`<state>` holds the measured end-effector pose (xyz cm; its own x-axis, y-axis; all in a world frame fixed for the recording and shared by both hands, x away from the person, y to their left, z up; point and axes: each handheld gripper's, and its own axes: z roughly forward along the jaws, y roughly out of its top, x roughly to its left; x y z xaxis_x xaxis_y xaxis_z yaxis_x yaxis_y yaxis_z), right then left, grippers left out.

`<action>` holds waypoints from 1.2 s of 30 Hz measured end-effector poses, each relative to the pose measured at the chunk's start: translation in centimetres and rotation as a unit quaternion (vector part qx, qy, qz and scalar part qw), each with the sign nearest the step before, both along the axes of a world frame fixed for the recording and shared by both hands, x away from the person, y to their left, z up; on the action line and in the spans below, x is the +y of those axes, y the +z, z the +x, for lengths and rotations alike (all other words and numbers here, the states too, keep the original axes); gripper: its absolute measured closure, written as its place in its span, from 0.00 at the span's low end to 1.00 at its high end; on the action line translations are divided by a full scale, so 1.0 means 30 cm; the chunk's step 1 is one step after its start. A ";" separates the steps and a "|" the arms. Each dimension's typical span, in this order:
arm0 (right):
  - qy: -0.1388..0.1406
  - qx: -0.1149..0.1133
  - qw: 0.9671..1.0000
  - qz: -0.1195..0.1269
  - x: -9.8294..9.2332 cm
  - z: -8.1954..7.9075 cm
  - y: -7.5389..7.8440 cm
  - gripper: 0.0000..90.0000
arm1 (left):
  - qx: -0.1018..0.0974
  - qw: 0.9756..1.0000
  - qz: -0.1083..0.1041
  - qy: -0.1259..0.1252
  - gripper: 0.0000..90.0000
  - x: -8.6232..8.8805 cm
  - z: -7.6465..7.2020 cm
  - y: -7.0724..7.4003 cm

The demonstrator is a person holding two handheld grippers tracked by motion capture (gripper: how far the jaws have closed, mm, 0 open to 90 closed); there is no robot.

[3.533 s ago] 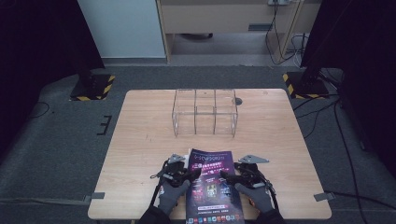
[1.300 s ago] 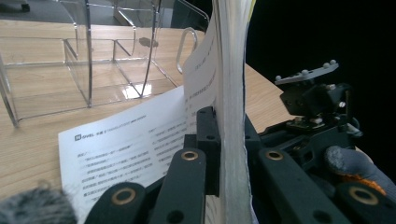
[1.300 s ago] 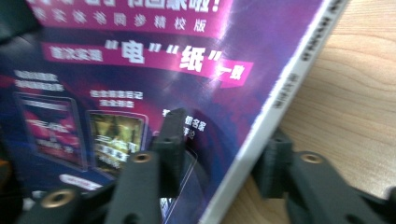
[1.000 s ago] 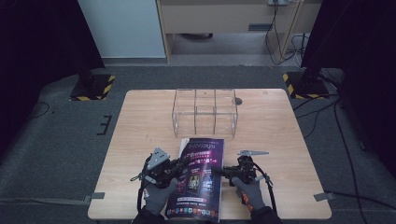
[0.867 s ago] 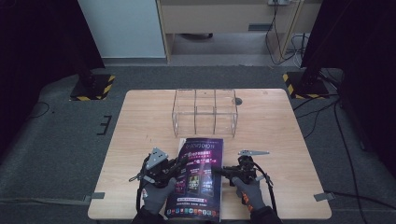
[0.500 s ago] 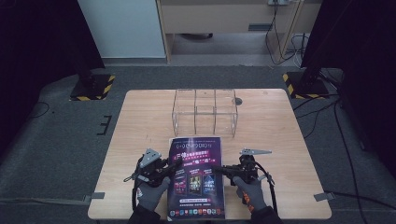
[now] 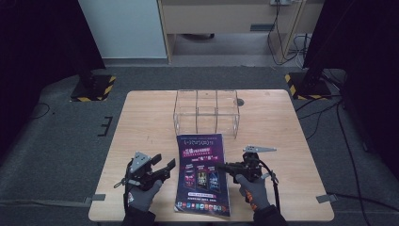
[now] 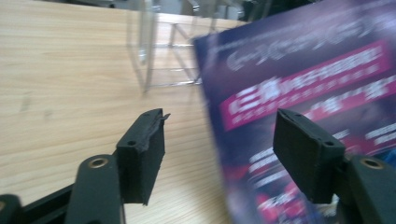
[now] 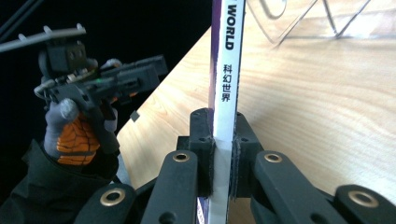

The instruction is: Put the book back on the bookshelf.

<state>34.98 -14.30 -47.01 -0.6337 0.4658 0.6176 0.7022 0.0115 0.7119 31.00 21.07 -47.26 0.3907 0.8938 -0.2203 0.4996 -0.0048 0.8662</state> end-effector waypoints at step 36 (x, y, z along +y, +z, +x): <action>-0.069 -0.108 0.992 0.010 -0.052 0.043 0.303 0.92 | 0.101 0.979 0.151 0.097 0.16 0.096 0.098 -0.209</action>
